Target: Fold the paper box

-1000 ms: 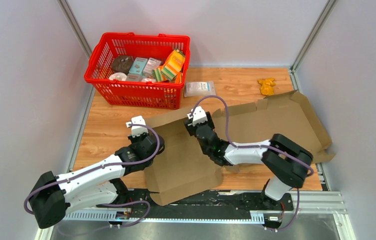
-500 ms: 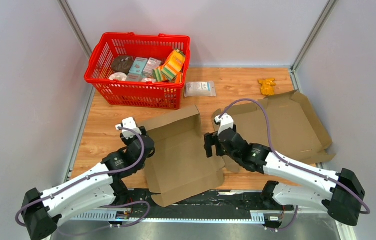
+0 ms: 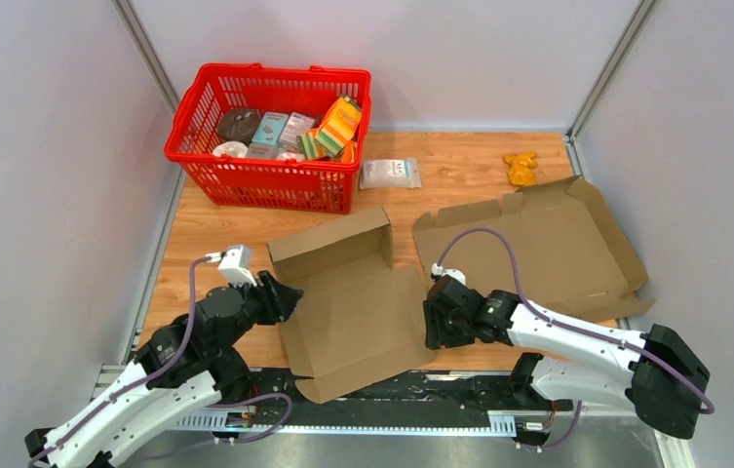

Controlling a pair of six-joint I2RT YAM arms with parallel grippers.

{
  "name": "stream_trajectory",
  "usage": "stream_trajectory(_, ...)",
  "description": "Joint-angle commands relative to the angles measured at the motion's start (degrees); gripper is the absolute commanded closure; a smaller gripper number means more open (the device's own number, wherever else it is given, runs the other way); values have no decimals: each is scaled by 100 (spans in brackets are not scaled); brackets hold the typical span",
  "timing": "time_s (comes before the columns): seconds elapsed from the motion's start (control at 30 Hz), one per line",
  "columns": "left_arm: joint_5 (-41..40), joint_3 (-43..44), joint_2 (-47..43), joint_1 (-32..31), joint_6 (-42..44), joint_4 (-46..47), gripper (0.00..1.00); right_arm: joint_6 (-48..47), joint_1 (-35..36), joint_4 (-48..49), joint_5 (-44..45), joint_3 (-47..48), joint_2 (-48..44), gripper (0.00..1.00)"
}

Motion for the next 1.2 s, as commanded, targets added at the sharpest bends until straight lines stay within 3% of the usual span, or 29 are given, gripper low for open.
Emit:
stream_trajectory(0.0, 2352, 772, 868, -19, 829, 697, 42, 293, -22, 397, -478, -190, -230, 55)
stream_trajectory(0.03, 3008, 897, 1157, -141, 934, 768, 41, 285, -13, 442, -506, -217, -230, 65)
stream_trajectory(0.07, 3101, 1028, 1761, -290, 1153, 813, 40, 285, -22, 477, -542, -235, -204, 71)
stream_trajectory(0.1, 3050, 1326, 2045, -500, 1303, 778, 40, 285, -31, 469, -594, -191, -178, 78)
stream_trajectory(0.13, 2588, 1485, 2292, -1129, 1609, 752, 39, 232, -31, 451, -682, -148, -143, 92)
stream_trajectory(0.17, 2288, 1635, 2755, -1422, 1760, 734, 39, 241, -22, 425, -830, -121, -169, 96)
stream_trajectory(0.27, 1189, 2241, 3643, -2493, 2192, 594, 39, 372, -22, 232, -885, 11, -572, 100)
stream_trajectory(0.4, 476, 2821, 4437, -3112, 2131, 384, 42, 495, -31, -330, -911, 318, -1152, 100)
stream_trajectory(0.5, -368, 3120, 4641, -3210, 992, -299, 45, 837, -22, -419, -946, 450, -1662, 100)
stream_trajectory(0.53, -613, 3174, 4615, -3209, 161, -486, 45, 925, -31, -384, -937, 459, -1767, 100)
stream_trajectory(0.63, -643, 3140, 4194, -3218, -1561, -892, 38, 1365, -31, -174, -832, 494, -2032, 100)
stream_trajectory(0.7, -206, 2764, 3702, -3218, -1972, -281, 36, 1672, -31, 106, -806, 503, -2093, 100)
stream_trajectory(0.83, 376, 1963, 3007, -3218, -3725, 653, 34, 2041, -31, 494, -709, 547, -2103, 100)
stream_trajectory(0.93, 579, 1680, 2848, -3253, -4633, 726, 34, 2209, -22, 627, -551, 574, -2129, 100)
stream_trajectory(1.03, 798, 1759, 3119, -3332, -5425, 216, 34, 2420, -31, 688, -375, 548, -2242, 100)
stream_trajectory(1.17, 809, 1829, 3436, -3481, -5244, 391, 29, 3086, -31, 1022, -175, 345, -2514, 100)
